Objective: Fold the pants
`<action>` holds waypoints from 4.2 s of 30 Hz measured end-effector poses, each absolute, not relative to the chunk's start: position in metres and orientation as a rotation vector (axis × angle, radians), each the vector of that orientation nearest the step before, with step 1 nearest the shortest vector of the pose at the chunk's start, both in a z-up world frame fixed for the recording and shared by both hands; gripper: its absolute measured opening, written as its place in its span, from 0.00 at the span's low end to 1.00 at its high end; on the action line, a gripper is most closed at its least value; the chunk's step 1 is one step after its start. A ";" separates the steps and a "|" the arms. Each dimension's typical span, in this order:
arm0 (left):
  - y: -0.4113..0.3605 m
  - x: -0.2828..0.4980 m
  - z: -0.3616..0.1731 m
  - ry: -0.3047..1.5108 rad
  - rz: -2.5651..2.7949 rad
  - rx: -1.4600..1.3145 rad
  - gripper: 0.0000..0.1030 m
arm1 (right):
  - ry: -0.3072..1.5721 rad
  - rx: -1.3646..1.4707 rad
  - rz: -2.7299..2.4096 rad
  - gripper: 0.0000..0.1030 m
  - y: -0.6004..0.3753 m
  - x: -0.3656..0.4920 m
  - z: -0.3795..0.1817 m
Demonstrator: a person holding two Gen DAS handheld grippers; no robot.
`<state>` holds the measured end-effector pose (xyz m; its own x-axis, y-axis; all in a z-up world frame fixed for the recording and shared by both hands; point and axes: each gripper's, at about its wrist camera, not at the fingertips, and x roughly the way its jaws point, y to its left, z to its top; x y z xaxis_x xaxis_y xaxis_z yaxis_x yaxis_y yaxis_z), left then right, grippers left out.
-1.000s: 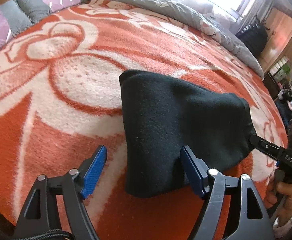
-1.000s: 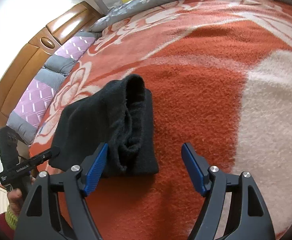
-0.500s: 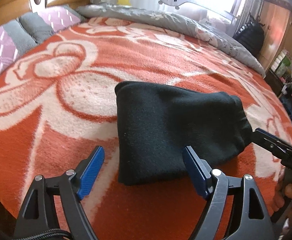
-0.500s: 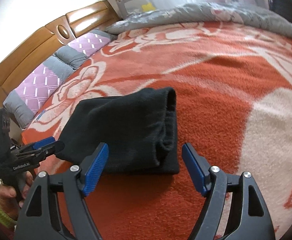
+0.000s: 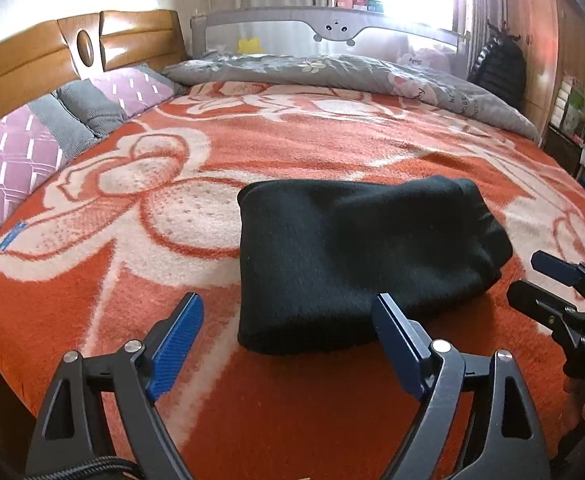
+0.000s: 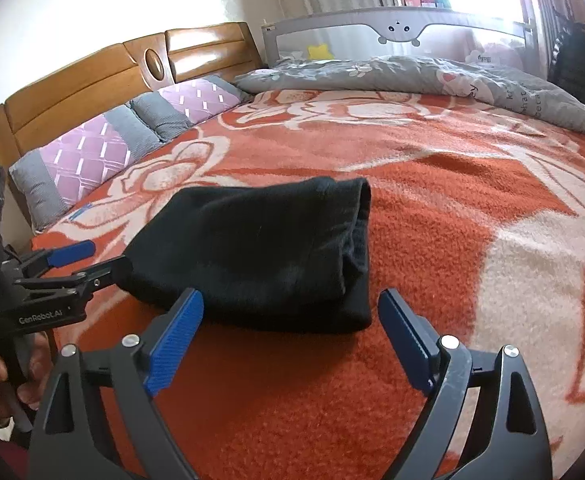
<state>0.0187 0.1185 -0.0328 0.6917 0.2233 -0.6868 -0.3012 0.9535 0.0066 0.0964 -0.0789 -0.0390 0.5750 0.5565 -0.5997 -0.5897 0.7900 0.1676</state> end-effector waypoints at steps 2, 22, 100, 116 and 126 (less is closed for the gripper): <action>0.114 0.017 -0.038 0.765 0.293 -0.098 0.88 | 0.667 -0.071 0.672 0.90 -0.078 0.091 -0.042; 0.102 0.023 -0.058 0.840 0.292 -0.059 0.92 | 0.699 -0.150 0.656 0.94 -0.060 0.085 -0.062; 0.117 0.022 -0.045 0.827 0.348 -0.107 0.93 | 0.648 -0.137 0.675 0.94 -0.058 0.084 -0.042; 0.115 0.025 -0.041 0.833 0.345 -0.112 0.94 | 0.646 -0.140 0.681 0.94 -0.057 0.085 -0.038; 0.116 0.026 -0.039 0.832 0.349 -0.115 0.94 | 0.647 -0.139 0.682 0.94 -0.056 0.085 -0.037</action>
<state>0.0263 0.1163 -0.0388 0.6205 0.2584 -0.7404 -0.3475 0.9370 0.0358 0.0854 -0.0561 -0.0369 0.5900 0.5426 -0.5979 -0.6258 0.7752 0.0859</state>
